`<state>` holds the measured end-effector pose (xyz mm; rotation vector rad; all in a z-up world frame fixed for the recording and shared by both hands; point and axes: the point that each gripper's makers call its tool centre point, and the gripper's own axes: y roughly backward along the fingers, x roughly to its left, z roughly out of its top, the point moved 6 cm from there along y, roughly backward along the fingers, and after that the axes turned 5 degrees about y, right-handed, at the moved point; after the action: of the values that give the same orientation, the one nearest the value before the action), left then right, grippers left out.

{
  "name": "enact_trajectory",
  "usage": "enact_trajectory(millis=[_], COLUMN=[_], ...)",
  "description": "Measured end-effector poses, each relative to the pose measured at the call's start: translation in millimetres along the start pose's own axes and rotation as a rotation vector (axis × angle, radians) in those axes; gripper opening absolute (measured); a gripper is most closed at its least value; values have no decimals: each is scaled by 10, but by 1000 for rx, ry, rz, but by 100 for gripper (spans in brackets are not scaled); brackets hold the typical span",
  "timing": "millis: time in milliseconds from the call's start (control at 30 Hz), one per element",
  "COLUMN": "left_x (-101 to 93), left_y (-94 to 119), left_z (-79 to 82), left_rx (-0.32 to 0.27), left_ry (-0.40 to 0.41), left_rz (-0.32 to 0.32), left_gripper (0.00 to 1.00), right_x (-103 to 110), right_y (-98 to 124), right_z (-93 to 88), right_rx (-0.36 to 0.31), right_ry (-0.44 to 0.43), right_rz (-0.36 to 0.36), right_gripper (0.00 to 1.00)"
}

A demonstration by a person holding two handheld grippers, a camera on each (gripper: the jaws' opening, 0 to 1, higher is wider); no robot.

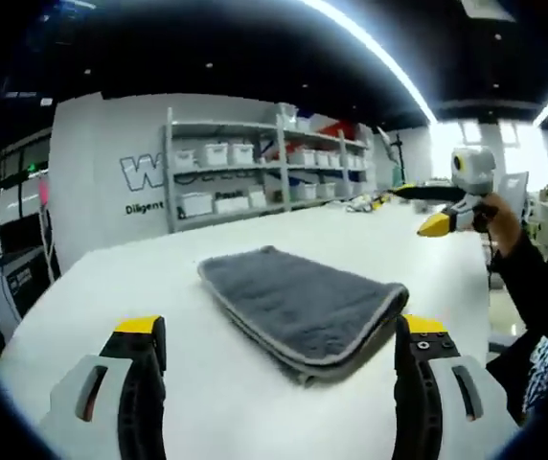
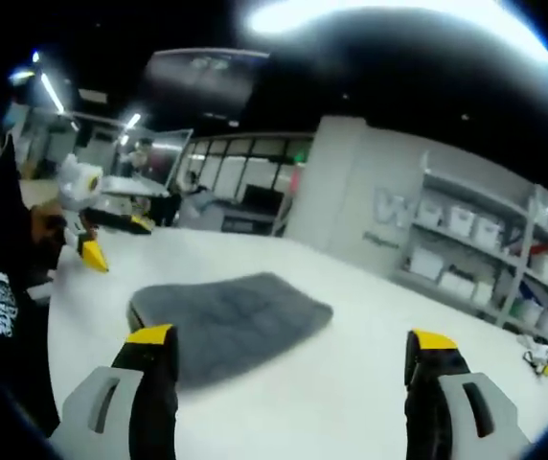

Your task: Open the folded towel by lifting each exposed corner and separating the folded layers until the towel lies flat within the target outline without major curled edges

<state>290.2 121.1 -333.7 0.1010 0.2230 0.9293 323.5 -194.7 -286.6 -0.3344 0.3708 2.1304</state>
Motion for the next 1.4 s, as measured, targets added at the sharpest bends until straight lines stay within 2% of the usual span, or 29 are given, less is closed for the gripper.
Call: enact_trajectory(millis=[33,100,300,400,500,600,633,700,833,1067,1233,1400], left_x=[-17,-50,-213,-287,-280,-275,-280,-270,-248,-338,-372,-369], left_y=[-7,-21,-24,-35,-41,-48,-51,-71,-122,-136,-172,-169], left_z=[-47,-118,-174,-235,-283,-228,-229,-221,-259,-213,-243,-226], left_rx=[16,36,6,17,23,-56,-65,-91,-89,-118,-108,-104], left_ry=[51,93,316,335,355,540,609,677,659,738,740,753], left_rz=[-3,-27,-113,-139,-130,-139,-150,-158,-119,-159,-145,-141], left_gripper=[98,97,95,96,94,93,94,92,90,89,90,89], right_x=[-9,-26,-49,-43,-51,-45,-38,-32,-22,-38,-36,-7], right_y=[0,0,16,19,22,21,18,17,15,-63,-117,-118], right_z=[7,19,40,41,43,46,52,66,85,228,327,317], right_rx=[-1,0,-2,-1,-3,-2,-1,-3,-8,-17,-22,-16], right_ry=[5,9,19,24,22,24,27,32,34,70,105,117], right_rz=[-1,-3,-9,-7,-11,-8,-5,-3,2,15,22,34], right_gripper=[99,99,99,99,99,99,99,99,99,99,99,99])
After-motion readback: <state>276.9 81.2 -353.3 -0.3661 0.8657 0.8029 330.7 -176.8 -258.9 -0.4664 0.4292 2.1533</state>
